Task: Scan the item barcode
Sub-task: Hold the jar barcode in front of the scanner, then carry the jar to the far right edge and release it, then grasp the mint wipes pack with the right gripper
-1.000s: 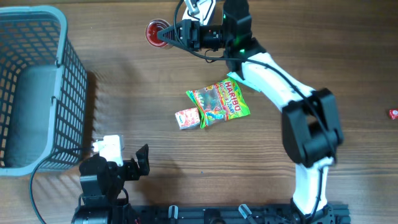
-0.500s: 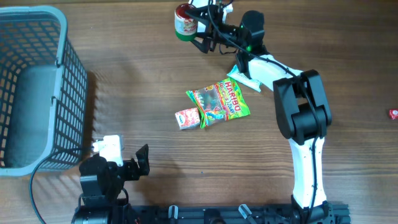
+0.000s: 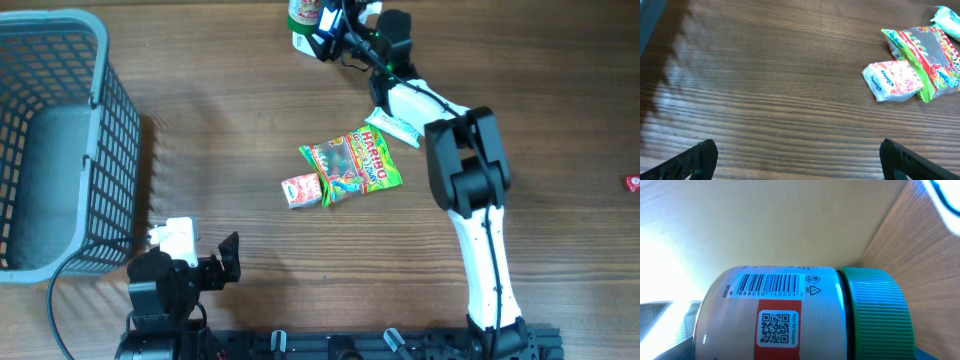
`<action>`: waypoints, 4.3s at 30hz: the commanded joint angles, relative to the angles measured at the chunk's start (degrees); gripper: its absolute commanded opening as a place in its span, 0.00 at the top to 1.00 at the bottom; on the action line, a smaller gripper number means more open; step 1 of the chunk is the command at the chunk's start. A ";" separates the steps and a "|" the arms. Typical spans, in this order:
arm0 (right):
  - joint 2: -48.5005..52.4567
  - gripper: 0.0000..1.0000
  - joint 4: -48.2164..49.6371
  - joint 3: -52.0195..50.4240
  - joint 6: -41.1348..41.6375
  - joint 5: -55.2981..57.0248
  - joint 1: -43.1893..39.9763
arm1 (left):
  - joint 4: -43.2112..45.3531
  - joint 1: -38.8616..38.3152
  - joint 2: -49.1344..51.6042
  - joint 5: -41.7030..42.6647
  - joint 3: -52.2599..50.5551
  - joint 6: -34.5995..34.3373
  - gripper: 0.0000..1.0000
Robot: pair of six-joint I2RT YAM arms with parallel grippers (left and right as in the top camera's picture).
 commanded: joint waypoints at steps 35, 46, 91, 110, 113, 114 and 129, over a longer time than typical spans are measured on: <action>-1.64 0.42 2.93 9.14 -17.73 -23.76 0.09 | 0.13 0.37 -0.24 0.68 0.02 -0.52 0.00; -21.51 0.42 -95.97 9.14 -62.93 37.35 4.72 | 0.13 0.37 -0.24 0.70 0.02 -0.52 0.00; -28.28 0.00 -108.76 -6.23 -90.84 35.56 -7.82 | 0.13 0.37 -0.24 0.68 0.02 -0.52 0.00; -28.28 0.00 -84.11 -26.27 -117.81 62.12 4.98 | 0.13 0.37 -0.24 0.68 0.02 -0.52 0.00; -27.82 0.00 -80.52 -28.35 -118.22 68.00 6.88 | 0.13 0.37 -0.24 0.68 0.02 -0.52 0.00; -27.58 0.00 -78.75 -28.68 -118.81 71.32 7.85 | 0.13 0.37 -0.24 0.68 0.02 -0.52 0.00; -13.18 0.71 -82.40 -28.68 -117.13 67.87 9.22 | 0.13 0.37 -0.24 0.68 0.02 -0.52 0.00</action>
